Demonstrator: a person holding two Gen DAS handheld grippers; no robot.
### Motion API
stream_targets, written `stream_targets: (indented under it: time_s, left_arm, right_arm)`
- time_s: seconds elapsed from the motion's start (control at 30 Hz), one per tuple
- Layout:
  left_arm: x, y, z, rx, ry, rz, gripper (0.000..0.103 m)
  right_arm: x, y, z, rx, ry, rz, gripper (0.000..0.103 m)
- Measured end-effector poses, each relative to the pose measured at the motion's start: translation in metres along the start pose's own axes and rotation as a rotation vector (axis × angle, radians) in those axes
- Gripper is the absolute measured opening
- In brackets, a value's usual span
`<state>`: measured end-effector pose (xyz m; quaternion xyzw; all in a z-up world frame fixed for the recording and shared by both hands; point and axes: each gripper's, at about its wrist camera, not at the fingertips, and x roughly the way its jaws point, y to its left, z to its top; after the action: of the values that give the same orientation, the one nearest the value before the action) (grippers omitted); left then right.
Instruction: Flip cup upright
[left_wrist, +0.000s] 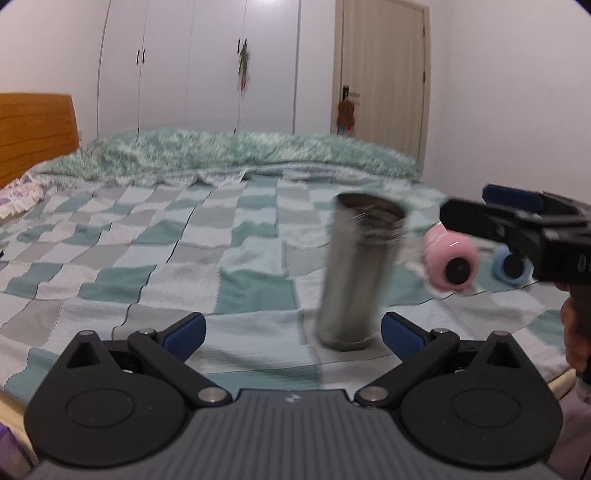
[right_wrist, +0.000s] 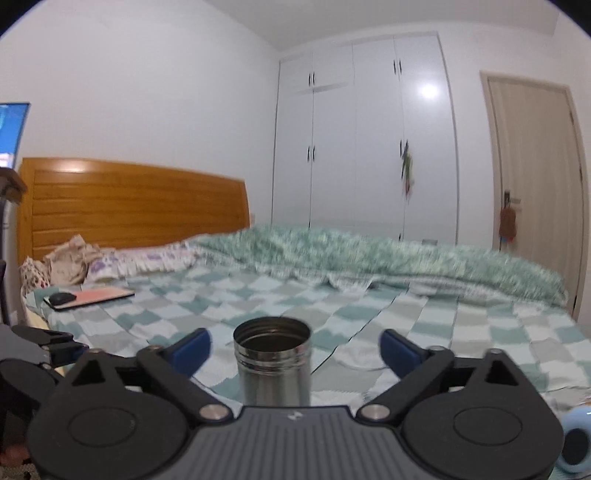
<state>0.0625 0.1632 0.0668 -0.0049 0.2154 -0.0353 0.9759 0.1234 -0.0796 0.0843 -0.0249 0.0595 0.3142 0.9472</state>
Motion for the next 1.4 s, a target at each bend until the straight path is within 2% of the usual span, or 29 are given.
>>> stream_targets:
  time_s: [0.2,0.33,0.6,0.8,1.03,1.4]
  left_arm:
    - [-0.042,-0.058,-0.014,-0.004,-0.143,-0.010,0.103]
    - [-0.055,-0.093,-0.037,-0.024,-0.232,-0.028,0.103]
    - [-0.056,-0.138,-0.081,-0.060,-0.343,0.042,0.103]
    - [-0.044,-0.146,-0.090,-0.026,-0.337,0.087,0.103]
    - [-0.050,-0.157,-0.099,0.025,-0.374,0.100,0.103]
    - [-0.050,-0.156,-0.100,0.023,-0.381,0.100,0.103]
  right_arm:
    - [-0.073,-0.016,-0.015,-0.054,-0.075,-0.065,0.103]
    - [-0.118,-0.024,-0.033,-0.097,-0.100,-0.123,0.103]
    - [-0.174,-0.044,-0.080,-0.094,-0.116,-0.238,0.103]
    - [-0.185,-0.058,-0.110,-0.055,-0.102,-0.293,0.103]
    - [-0.192,-0.062,-0.115,-0.051,-0.141,-0.314,0.103]
    - [-0.193,-0.058,-0.116,-0.048,-0.149,-0.324,0.103]
